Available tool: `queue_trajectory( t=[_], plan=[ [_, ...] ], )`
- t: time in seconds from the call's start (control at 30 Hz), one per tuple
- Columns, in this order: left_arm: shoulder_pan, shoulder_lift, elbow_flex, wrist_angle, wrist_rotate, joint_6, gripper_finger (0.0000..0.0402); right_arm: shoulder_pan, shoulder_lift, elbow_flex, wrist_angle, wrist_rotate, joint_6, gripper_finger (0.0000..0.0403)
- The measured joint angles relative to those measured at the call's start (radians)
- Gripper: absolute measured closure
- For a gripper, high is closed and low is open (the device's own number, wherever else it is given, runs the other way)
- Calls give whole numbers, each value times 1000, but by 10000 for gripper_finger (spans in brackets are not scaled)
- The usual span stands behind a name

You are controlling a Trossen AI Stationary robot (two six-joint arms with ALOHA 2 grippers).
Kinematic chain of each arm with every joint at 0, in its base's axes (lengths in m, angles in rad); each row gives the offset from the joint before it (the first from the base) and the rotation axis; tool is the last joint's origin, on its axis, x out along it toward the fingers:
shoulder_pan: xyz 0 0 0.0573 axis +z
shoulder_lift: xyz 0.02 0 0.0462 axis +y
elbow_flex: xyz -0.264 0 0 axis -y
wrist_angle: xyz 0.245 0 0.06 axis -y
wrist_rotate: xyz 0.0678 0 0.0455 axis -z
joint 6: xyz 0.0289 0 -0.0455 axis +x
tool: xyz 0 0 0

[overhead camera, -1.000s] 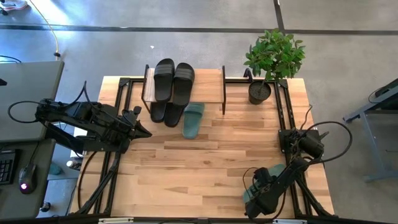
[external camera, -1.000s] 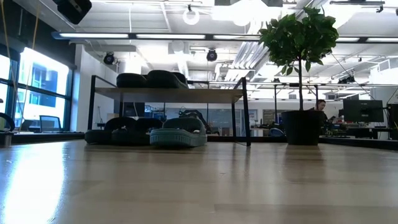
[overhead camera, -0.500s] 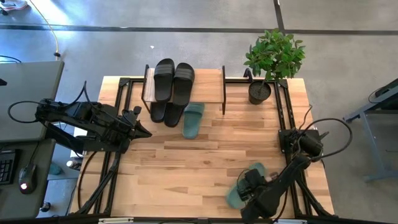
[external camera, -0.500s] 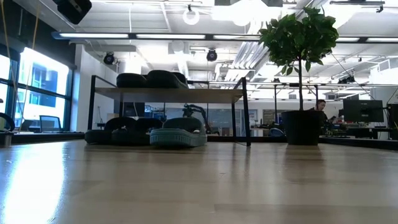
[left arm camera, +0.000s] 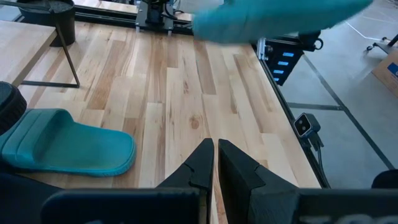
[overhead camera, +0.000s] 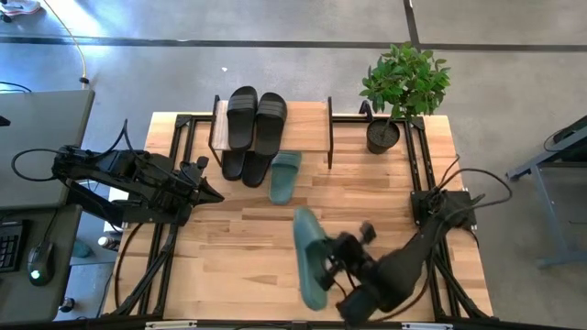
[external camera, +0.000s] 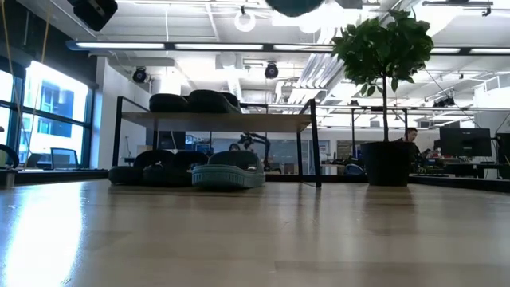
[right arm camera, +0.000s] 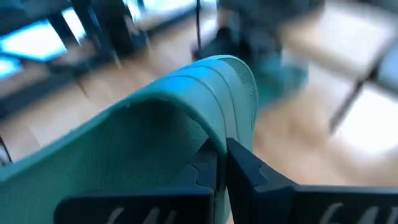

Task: Pick and place slides into the shelf
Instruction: Put the blue slide under the shelf

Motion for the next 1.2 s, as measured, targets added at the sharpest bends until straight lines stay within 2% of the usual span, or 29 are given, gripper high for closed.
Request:
queue_trajectory(
  t=[0.13,0.2,0.4,0.57,0.73,0.83,0.9,0.97,1.07,1.2],
  plan=[
    [0,0,0,0,0,0,389,-53,-3,171,8,135,-265,403],
    [0,0,0,0,0,0,389,-87,-44,141,113,178,-412,403],
    [0,0,0,0,0,0,389,-211,-62,115,284,120,-758,403],
    [0,0,0,0,0,0,389,-313,9,115,256,73,-866,403],
    [0,0,0,0,0,0,389,-340,133,111,-10,60,-733,403],
    [0,0,0,0,0,0,389,-336,159,3,73,30,-782,403],
    [0,0,0,-1,0,0,389,-338,146,-111,173,-42,-809,403],
    [0,0,0,-1,0,0,389,-336,123,-247,211,-61,-770,403],
    [0,0,0,-1,0,0,389,-328,49,-431,269,-56,-681,403],
    [0,0,0,-1,0,0,389,-345,-74,-642,458,-80,-714,403]
  ],
)
